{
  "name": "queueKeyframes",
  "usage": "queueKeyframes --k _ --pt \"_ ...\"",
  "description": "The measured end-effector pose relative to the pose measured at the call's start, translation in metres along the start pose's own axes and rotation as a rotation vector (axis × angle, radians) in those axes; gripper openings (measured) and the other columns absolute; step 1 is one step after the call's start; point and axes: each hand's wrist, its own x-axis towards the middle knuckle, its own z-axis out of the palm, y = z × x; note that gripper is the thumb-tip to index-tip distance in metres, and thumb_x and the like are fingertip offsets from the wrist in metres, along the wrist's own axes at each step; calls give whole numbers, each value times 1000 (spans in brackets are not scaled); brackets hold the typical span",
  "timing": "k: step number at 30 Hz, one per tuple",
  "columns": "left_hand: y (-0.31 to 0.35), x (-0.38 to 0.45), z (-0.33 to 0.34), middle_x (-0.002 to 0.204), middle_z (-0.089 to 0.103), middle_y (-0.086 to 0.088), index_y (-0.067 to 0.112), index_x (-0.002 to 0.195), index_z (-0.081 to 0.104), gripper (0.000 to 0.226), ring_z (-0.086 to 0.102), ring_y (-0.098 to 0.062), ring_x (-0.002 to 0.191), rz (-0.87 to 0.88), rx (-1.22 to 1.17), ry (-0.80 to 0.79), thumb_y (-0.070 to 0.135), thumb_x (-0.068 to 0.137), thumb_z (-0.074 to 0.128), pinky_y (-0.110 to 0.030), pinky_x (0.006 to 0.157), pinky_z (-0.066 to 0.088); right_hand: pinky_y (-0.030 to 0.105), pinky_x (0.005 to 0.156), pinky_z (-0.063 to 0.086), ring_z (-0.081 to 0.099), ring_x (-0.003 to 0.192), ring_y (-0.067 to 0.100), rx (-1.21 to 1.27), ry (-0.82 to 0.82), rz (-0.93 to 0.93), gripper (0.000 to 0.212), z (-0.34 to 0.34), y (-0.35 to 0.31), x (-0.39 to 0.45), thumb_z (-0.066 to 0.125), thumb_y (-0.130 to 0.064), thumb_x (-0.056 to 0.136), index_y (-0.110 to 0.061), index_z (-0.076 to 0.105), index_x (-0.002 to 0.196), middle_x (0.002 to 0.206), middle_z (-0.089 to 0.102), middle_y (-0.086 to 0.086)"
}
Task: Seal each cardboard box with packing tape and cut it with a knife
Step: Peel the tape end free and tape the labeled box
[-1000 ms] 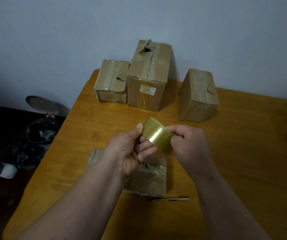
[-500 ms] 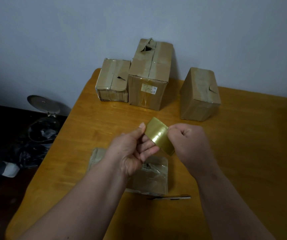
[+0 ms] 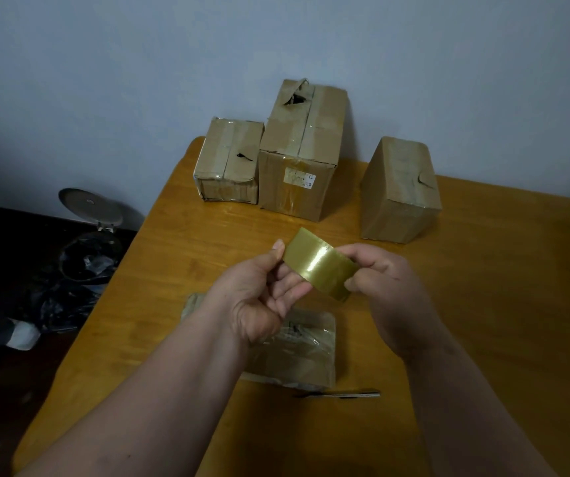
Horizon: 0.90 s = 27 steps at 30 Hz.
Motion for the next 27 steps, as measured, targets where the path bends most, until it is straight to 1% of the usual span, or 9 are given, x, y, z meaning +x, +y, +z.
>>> queueKeyframes --k 5,8,10,12,15,17,20,23,27 --pt "3 -6 1 63 70 -14 -1 86 64 28 70 -20 51 -18 2 -67 27 91 64 -26 35 52 21 65 51 62 74 12 58 -44 -48 18 -8 5 0 63 -19 75 -21 75 89 79 69 5" --pt "0 -5 4 59 67 -7 2 90 63 38 66 -14 48 84 138 -11 39 95 57 -26 41 55 25 68 52 65 77 15 73 -18 -47 17 -4 6 -2 66 -24 77 -21 75 92 82 71 6" --pt "-5 -1 3 79 66 -6 13 98 59 36 64 -14 62 271 366 123 48 97 50 -29 50 57 25 67 52 65 76 15 68 -3 -50 17 -1 6 -3 65 -23 79 -19 75 92 82 71 7" --pt "-9 2 -1 107 59 -1 26 107 55 28 60 -12 85 600 689 269 50 97 46 -32 64 57 24 66 51 65 76 13 57 18 -46 18 0 5 -3 64 -24 79 -19 74 93 81 71 4" --pt "-17 0 -8 121 45 15 42 137 44 47 48 -1 108 1083 1067 152 53 91 44 -22 83 47 26 67 51 65 77 14 23 27 -48 19 1 4 -3 62 -26 81 -19 73 95 83 71 3" --pt "-22 1 -10 125 41 17 43 143 39 54 41 -4 121 1196 1293 24 54 90 40 -23 95 42 26 68 52 65 80 15 18 20 -48 22 2 3 -3 61 -26 82 -16 72 99 86 71 4" --pt "-26 1 -12 142 47 2 32 143 46 51 38 -15 131 1324 1484 29 44 94 42 -30 103 37 27 70 53 67 85 15 49 30 -37 25 4 4 -4 57 -27 85 -17 70 104 91 72 3" --pt "-27 1 -13 136 56 -13 17 136 57 43 50 -26 126 1498 1534 60 30 96 48 -31 100 41 27 73 55 67 91 16 43 30 -34 23 6 6 -5 55 -28 90 -21 69 106 96 72 1" --pt "-29 3 -12 127 63 -15 5 126 65 34 58 -29 116 1615 1493 63 19 96 55 -37 94 51 21 71 51 66 85 8 62 35 -37 19 9 8 -7 55 -25 93 -22 69 105 92 72 -2"
